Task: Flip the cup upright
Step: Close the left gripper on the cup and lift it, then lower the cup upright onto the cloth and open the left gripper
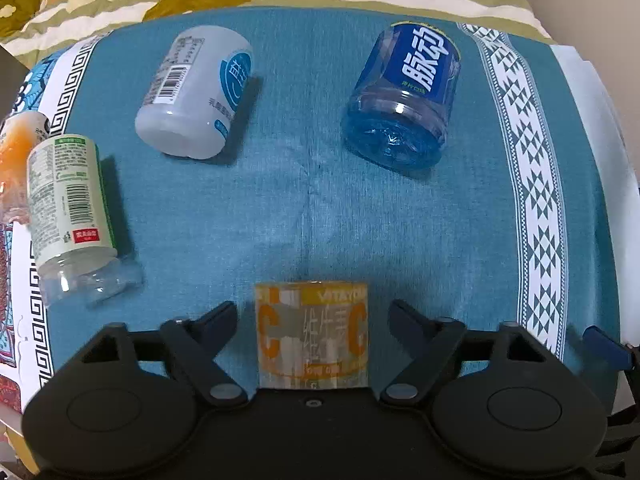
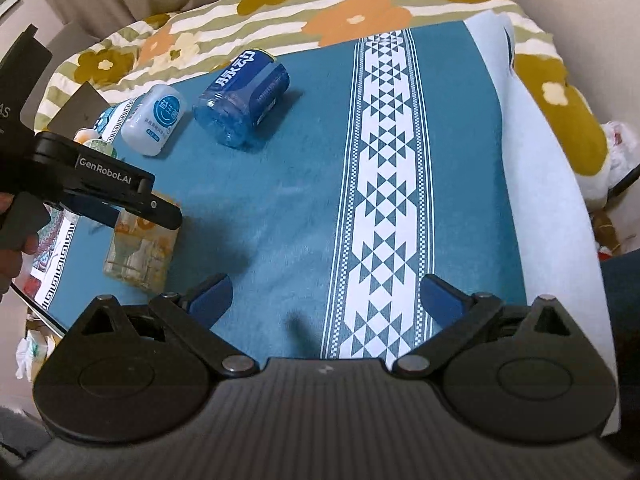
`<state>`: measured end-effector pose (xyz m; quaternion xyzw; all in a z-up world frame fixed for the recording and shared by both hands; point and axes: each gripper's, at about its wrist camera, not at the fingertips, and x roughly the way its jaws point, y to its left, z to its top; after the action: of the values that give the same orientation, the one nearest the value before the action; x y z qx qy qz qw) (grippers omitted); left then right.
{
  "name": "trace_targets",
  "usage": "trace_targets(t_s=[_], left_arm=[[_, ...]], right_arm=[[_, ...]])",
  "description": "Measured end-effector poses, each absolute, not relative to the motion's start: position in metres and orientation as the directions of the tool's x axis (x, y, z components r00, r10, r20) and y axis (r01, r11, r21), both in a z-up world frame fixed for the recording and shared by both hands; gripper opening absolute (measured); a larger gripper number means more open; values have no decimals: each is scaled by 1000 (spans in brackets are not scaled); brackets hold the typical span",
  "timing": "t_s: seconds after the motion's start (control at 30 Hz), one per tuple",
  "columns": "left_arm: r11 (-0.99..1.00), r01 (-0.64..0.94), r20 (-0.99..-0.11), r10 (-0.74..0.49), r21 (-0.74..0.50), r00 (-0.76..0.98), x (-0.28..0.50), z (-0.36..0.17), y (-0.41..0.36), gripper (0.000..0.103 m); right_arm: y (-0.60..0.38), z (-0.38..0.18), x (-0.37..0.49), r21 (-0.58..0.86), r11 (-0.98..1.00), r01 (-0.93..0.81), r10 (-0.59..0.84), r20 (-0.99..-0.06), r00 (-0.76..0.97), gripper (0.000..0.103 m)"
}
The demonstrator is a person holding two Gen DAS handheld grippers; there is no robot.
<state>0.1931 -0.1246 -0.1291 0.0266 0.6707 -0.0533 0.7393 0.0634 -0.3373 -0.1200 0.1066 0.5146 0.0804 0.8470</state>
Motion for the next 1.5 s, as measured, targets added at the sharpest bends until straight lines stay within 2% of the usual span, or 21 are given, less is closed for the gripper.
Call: trace_targets(t_s=[0.1, 0.47, 0.67, 0.8, 1.0, 1.2, 1.3, 1.5], left_arm=[[994, 105, -997, -43, -36, 65, 196, -136, -124, 64], [992, 99, -993, -86, -78, 75, 192, -131, -115, 62], [986, 112, -972, -146, -127, 182, 176, -98, -103, 61], [987, 125, -902, -145, -103, 407, 147, -80, -97, 62], [988, 124, -701, -150, -87, 697, 109, -98, -96, 62], [983, 111, -570, -177, -148, 803, 105, -121, -95, 62], [983, 122, -511, -177, -140, 841, 100, -126, -93, 62], [987, 125, -509, -159, -101, 846, 94, -142, -90, 62]], right_arm=[[-341, -123, 66, 268, 963, -20, 247, -854, 458, 103], [-341, -125, 72, 284, 959, -15, 259, -850, 460, 103], [-336, -110, 72, 292, 956, -20, 263, -827, 497, 103], [-330, -101, 69, 301, 953, -30, 273, -813, 515, 103], [-319, -103, 61, 281, 958, -53, 269, -822, 502, 103], [-308, -119, 53, 193, 980, -45, 190, -854, 484, 103], [-307, -124, 50, 186, 982, -26, 175, -855, 488, 103], [-300, -134, 47, 172, 985, -34, 167, -866, 472, 103]])
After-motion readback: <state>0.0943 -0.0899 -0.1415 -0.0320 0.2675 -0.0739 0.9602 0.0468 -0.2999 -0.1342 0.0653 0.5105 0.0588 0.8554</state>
